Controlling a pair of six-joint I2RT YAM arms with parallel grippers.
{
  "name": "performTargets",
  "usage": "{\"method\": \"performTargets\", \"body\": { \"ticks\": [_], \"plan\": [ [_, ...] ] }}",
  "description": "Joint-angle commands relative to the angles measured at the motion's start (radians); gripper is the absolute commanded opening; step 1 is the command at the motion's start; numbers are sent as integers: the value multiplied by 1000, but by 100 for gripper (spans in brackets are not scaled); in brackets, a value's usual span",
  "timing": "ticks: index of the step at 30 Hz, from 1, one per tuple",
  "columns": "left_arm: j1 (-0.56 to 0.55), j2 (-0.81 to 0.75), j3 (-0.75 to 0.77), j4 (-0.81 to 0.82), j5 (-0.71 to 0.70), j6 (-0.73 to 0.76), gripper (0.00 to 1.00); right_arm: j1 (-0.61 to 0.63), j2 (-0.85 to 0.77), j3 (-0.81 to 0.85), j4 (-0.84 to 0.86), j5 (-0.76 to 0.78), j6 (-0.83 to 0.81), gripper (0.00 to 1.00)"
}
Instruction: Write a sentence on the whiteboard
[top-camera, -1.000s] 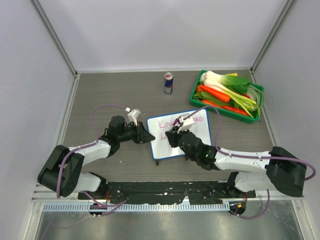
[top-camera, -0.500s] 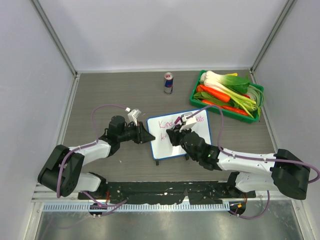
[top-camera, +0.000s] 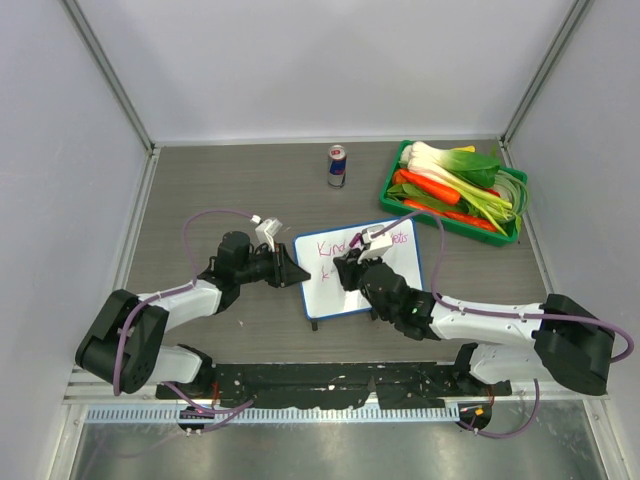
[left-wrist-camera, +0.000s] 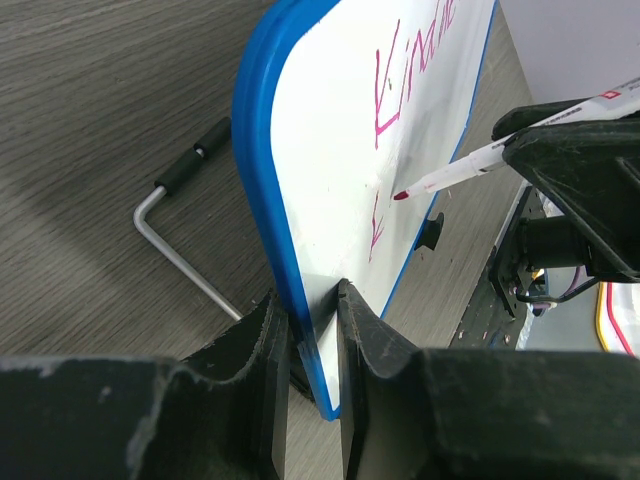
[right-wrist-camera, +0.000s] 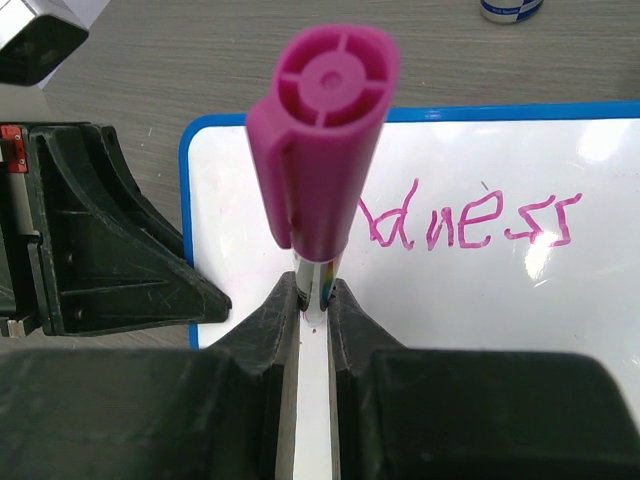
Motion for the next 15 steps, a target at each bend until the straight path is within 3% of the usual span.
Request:
{"method": "performTargets", "body": {
  "ticks": [1,15],
  "plan": [
    [-10,39,-3,-84,-78,71,0,0,-4,8,73,50,12,1],
    [-8,39,-3,-84,-77,70,0,2,22,-1,15,29,29,1]
  ]
}}
